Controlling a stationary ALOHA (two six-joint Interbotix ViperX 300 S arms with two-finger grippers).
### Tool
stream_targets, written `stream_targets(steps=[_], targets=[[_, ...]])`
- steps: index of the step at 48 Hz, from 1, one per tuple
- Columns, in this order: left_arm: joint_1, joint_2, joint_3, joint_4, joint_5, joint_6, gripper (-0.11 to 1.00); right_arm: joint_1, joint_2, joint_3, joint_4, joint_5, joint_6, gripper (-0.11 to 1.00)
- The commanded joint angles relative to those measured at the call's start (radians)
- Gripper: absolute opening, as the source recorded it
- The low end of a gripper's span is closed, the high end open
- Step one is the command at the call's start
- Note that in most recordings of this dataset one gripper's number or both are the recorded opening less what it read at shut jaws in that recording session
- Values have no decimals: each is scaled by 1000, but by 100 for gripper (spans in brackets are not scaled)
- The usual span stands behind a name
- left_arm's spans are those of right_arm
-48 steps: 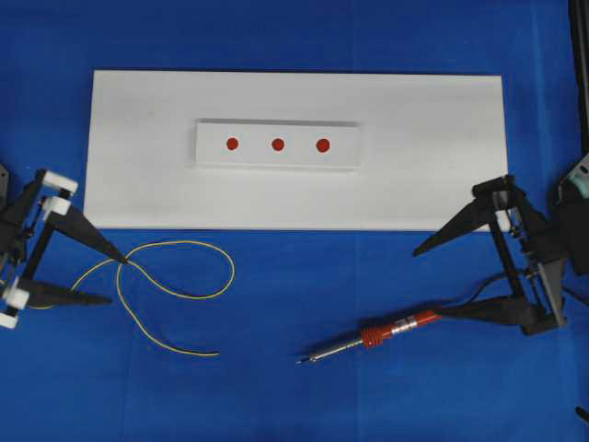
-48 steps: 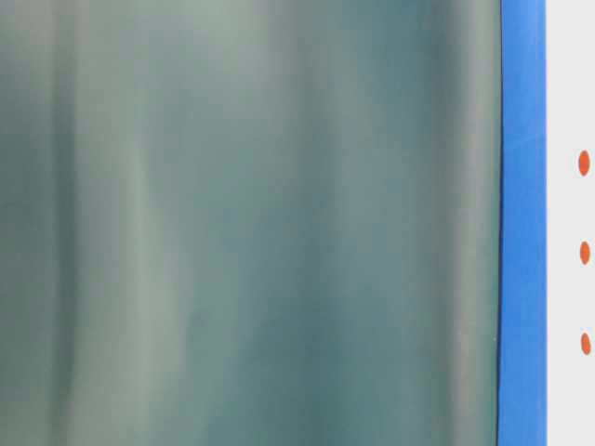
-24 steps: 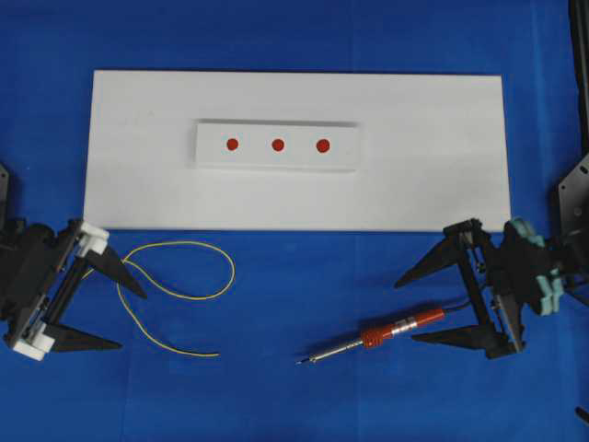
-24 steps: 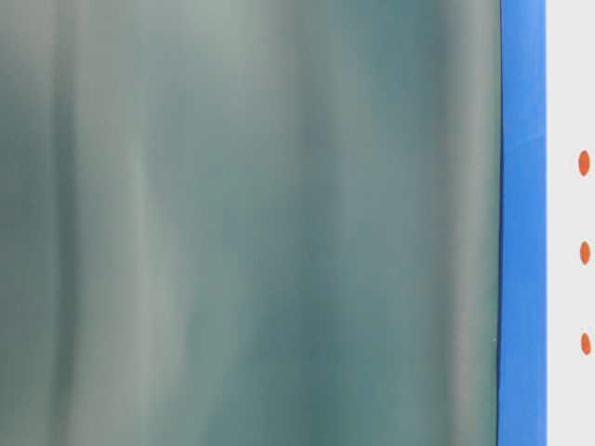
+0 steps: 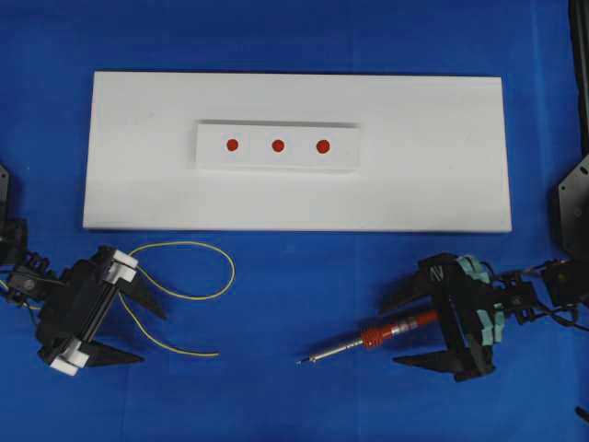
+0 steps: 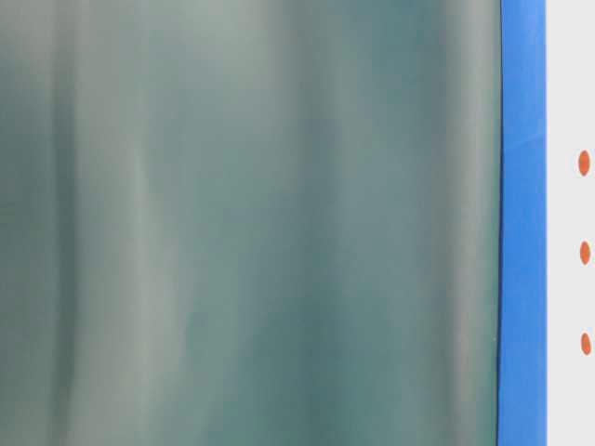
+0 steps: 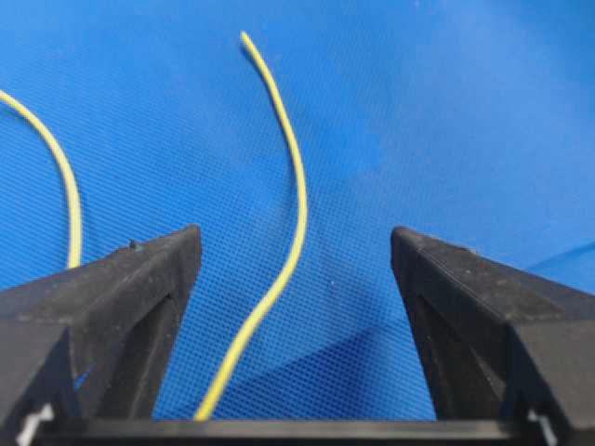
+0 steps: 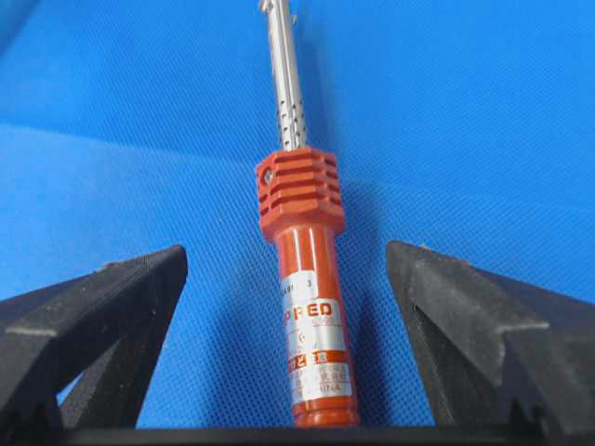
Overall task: Touch the tip of the soldering iron to the tip of the solder at the mark.
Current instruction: 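Close left gripper on yellow wire, right gripper on red iron handle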
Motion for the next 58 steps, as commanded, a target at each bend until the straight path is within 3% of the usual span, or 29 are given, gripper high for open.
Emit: stream_targets(steps=[1,6,10,18,22,24,37,45,51,58], targets=[[-2,18,-15,0,-18,2,76,2,9,-9,6,-23,2,89],[-3,21,-11,2,-18,8,68,2,20,2,11,-25,2,81],[-3,20,-12,0,-18,26,54,2,21,17,11,-25,-5,71],[-3,20,-17,0,-17,61,16,2,41,29,9,-34,-17,33],[2,20,-20,0,-14,67,3,2,52,29,8,-48,-20,14],[5,20,-25,0,-12,67,3,2,52,29,8,-52,-20,8],[14,-2,-58,-2,52,52,3,2,35,31,8,-54,-18,7],[15,-104,-80,-3,190,49,3,-11,-66,41,8,-15,-28,7],[17,-222,-110,-6,350,49,3,-28,-201,40,9,124,-52,7],[29,-371,-158,-6,565,34,3,-69,-371,-2,11,374,-104,7]])
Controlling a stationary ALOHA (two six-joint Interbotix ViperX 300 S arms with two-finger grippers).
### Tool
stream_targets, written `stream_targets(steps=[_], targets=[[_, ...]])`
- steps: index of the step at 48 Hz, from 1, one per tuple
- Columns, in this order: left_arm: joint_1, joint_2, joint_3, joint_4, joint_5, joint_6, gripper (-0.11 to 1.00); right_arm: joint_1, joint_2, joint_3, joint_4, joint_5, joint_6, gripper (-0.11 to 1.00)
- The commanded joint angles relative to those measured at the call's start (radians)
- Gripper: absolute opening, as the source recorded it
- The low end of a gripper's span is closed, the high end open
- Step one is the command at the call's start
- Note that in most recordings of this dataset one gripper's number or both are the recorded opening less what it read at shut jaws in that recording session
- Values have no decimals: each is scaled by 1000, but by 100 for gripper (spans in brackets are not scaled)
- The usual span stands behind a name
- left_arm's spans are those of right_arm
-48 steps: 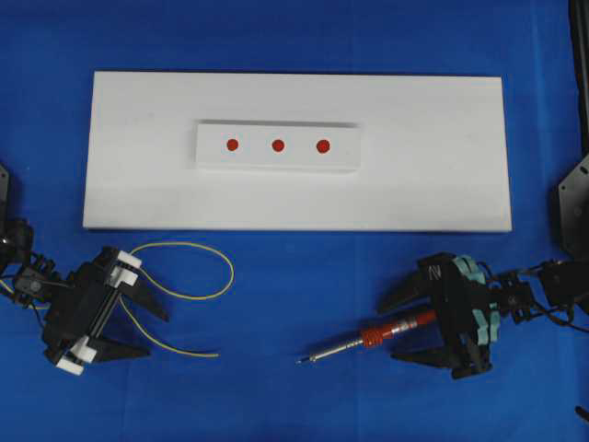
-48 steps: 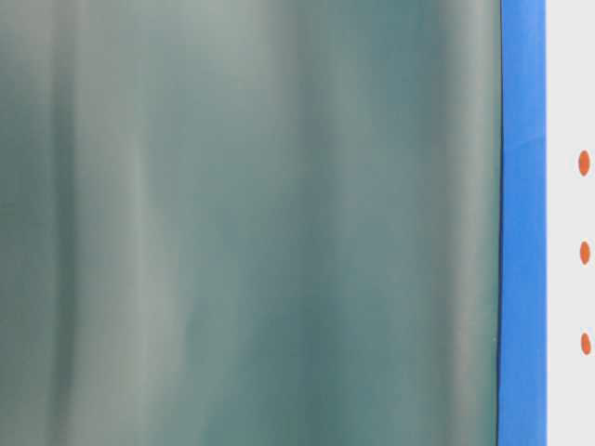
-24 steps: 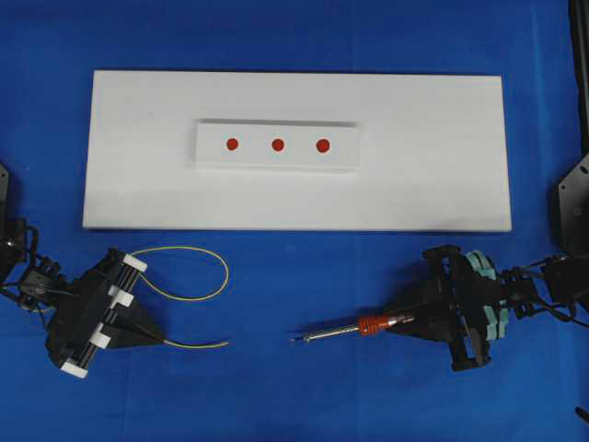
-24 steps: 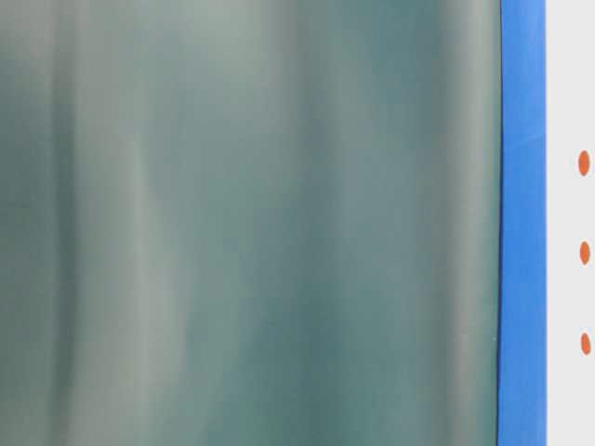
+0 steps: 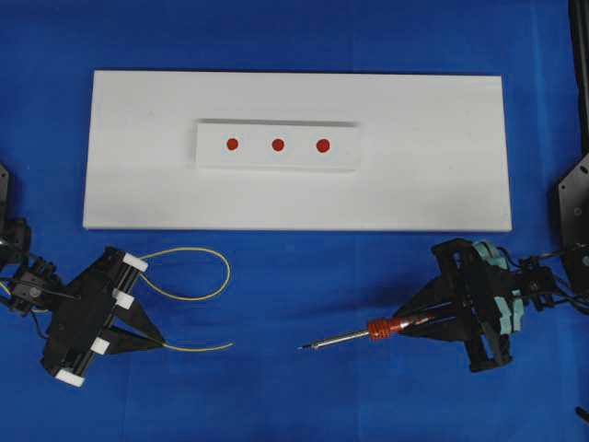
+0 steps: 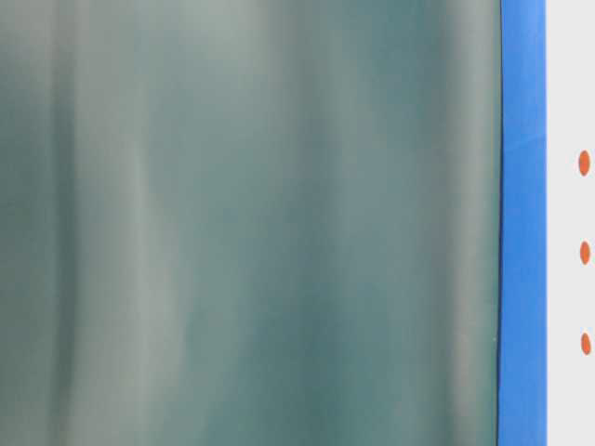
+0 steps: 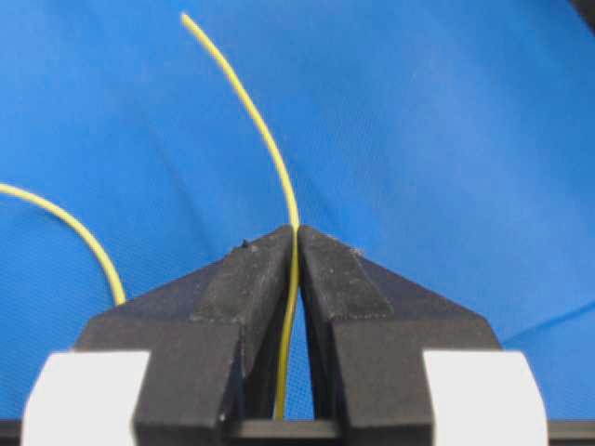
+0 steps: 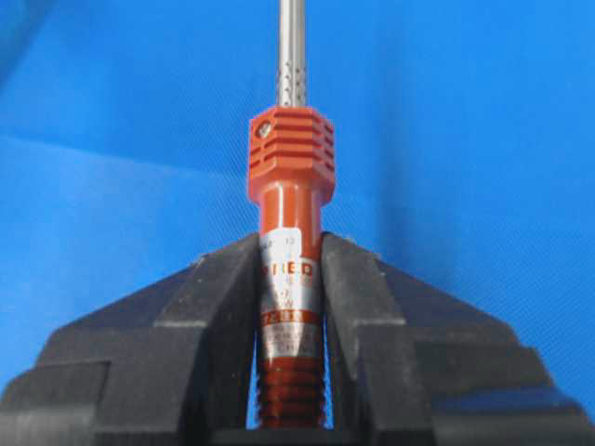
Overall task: Touch the tip of the soldering iron to the tip of the solder at the mark.
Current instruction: 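Close left gripper on yellow wire, right gripper on red iron handle, then lift both held tools up onto the board beside the red dots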
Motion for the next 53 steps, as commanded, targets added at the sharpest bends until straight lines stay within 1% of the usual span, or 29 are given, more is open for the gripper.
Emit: stream_targets(steps=[1,2,8,14,19,25,30,36,39,45,53], targets=[[15,-109,-46,-5,130,-18,3,-28,-112,-41,2,143,-26,7],[23,-138,-55,-3,169,-29,3,-37,-143,-54,2,196,-37,7],[52,-224,-87,-3,308,-100,3,-81,-241,-114,-3,408,-75,7],[83,-272,-98,-3,377,-179,3,-130,-293,-163,-5,554,-107,7],[103,-278,-100,-2,396,-233,3,-158,-293,-178,-6,589,-114,7],[124,-276,-106,-2,408,-261,3,-184,-291,-192,-6,618,-114,7],[169,-273,-121,0,425,-284,3,-229,-291,-210,-5,678,-114,7],[244,-262,-153,0,486,-331,3,-327,-293,-242,-12,756,-114,7],[282,-256,-170,2,534,-342,3,-370,-291,-256,-26,785,-114,7],[360,-250,-193,5,643,-342,3,-462,-291,-282,-69,830,-114,7],[460,-256,-198,6,707,-339,3,-589,-291,-295,-98,848,-114,7]])
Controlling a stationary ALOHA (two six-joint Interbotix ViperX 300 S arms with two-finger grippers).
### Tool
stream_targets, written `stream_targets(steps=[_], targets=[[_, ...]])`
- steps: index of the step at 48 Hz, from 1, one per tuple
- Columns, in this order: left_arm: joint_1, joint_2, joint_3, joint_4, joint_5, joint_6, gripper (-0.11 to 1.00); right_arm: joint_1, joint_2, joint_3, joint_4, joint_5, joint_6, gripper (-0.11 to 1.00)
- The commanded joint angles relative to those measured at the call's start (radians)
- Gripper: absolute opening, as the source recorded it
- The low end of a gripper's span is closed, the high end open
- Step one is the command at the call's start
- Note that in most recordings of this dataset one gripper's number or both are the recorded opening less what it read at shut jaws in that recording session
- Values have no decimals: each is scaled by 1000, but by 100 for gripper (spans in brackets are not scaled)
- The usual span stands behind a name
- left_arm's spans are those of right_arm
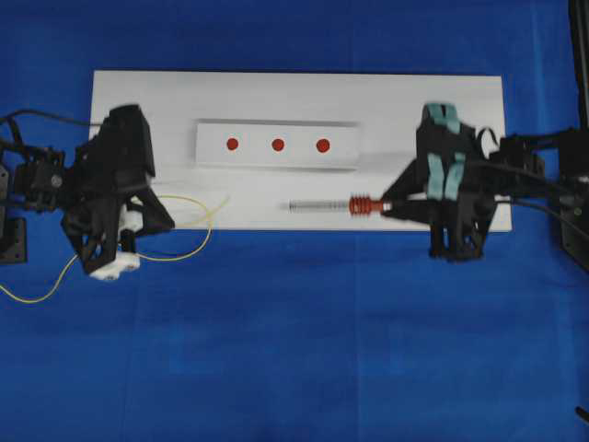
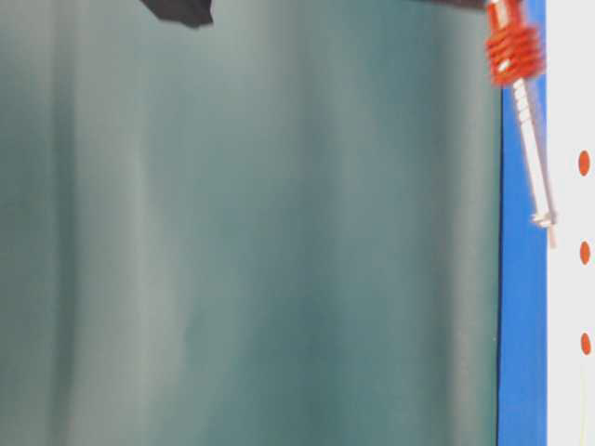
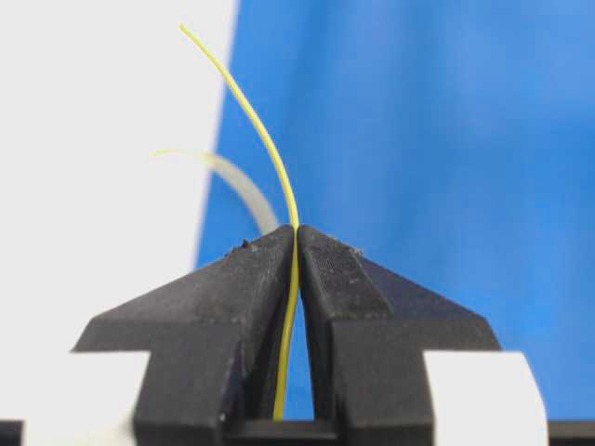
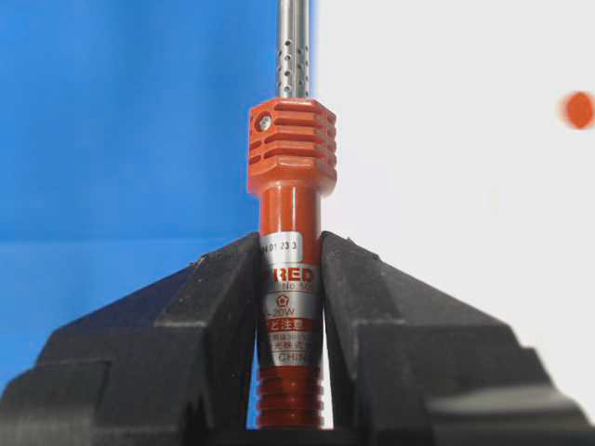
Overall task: Touch the tip of the soldering iron to the tip of the solder at the mark.
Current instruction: 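Lift both held tools up onto the board beside the red dots, then move the iron tip left toward the wire tip at the left red dot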
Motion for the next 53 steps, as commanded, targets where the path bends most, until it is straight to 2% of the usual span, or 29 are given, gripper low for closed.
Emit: stream_targets(steps=[1,8,15,31,53], targets=[[51,-9,-21,5,21,2,3,-67,-11,-31,-11,3,-2,7],[114,-12,-23,5,37,6,3,-158,-11,-38,-14,14,-2,7],[143,-12,-28,5,48,18,3,-196,-9,-46,-34,21,-2,7],[149,5,-49,5,58,23,3,-199,20,-87,-40,51,-2,7],[181,123,-97,5,67,32,3,-199,120,-179,-61,77,-2,7]])
